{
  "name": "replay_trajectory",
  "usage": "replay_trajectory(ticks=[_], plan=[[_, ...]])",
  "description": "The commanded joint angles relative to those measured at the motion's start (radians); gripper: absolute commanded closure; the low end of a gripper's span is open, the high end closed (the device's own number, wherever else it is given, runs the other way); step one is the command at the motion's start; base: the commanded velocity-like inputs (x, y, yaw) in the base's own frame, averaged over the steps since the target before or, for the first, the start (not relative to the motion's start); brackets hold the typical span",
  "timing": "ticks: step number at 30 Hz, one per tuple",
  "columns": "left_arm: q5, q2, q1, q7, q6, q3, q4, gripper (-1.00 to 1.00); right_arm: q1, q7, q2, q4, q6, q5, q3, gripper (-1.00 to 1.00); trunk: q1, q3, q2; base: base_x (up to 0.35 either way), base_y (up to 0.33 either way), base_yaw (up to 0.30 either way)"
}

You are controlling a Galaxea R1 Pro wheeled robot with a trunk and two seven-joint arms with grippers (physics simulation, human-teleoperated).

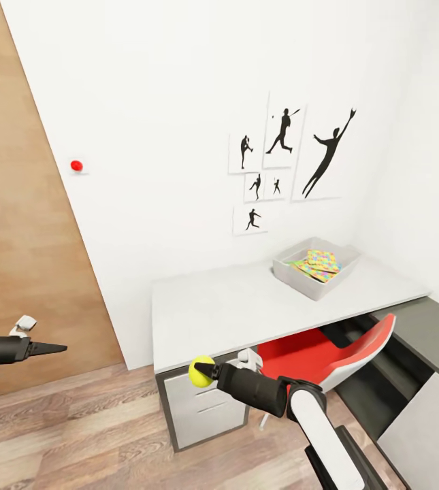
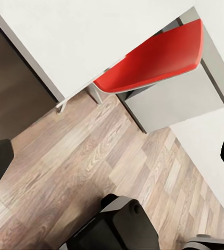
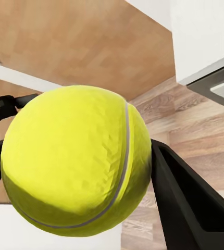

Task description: Put all the toys in the child's room - the three board games (two on the bed and one on the table), the two jigsaw puzzles on the table, and the tennis ball on the table - inside the toy box on the table in the child's room.

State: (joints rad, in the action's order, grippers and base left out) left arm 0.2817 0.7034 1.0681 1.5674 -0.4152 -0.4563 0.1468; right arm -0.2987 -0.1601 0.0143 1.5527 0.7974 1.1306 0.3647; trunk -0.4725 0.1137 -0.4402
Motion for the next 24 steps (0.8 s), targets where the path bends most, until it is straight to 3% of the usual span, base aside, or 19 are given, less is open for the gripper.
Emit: replay_trajectory(ticks=[1, 6, 11, 18, 24], plan=[[0.007, 0.001, 0.001, 0.003, -0.010, -0.009, 0.001, -1.00, -0.001, -0.013, 0.000, 0.001, 0.002, 0.010, 0.000, 1.00, 0.003, -0.001, 0.005, -0.006, 0.000, -0.003], [0.007, 0.001, 0.001, 0.003, -0.010, -0.010, 0.001, -1.00, -0.001, -0.013, 0.001, -0.007, 0.001, -0.015, 0.006, 1.00, 0.022, -0.017, 0.040, -0.002, 0.000, -0.001], [0.007, 0.001, 0.001, 0.003, -0.010, -0.010, 0.001, -1.00, -0.001, -0.011, 0.000, -0.024, -0.067, -0.018, 0.022, 1.00, 0.022, -0.017, 0.040, 0.000, 0.000, 0.000], [0.007, 0.001, 0.001, 0.003, -0.008, -0.010, 0.001, -1.00, -0.002, -0.010, -0.001, -0.026, -0.076, -0.020, 0.033, 1.00, 0.022, -0.017, 0.040, 0.000, 0.000, -0.009], [0.005, 0.001, 0.001, 0.003, -0.009, -0.010, 0.001, -1.00, -0.001, -0.008, -0.001, -0.027, -0.078, -0.019, 0.034, 1.00, 0.022, -0.020, 0.040, -0.022, 0.000, -0.175]])
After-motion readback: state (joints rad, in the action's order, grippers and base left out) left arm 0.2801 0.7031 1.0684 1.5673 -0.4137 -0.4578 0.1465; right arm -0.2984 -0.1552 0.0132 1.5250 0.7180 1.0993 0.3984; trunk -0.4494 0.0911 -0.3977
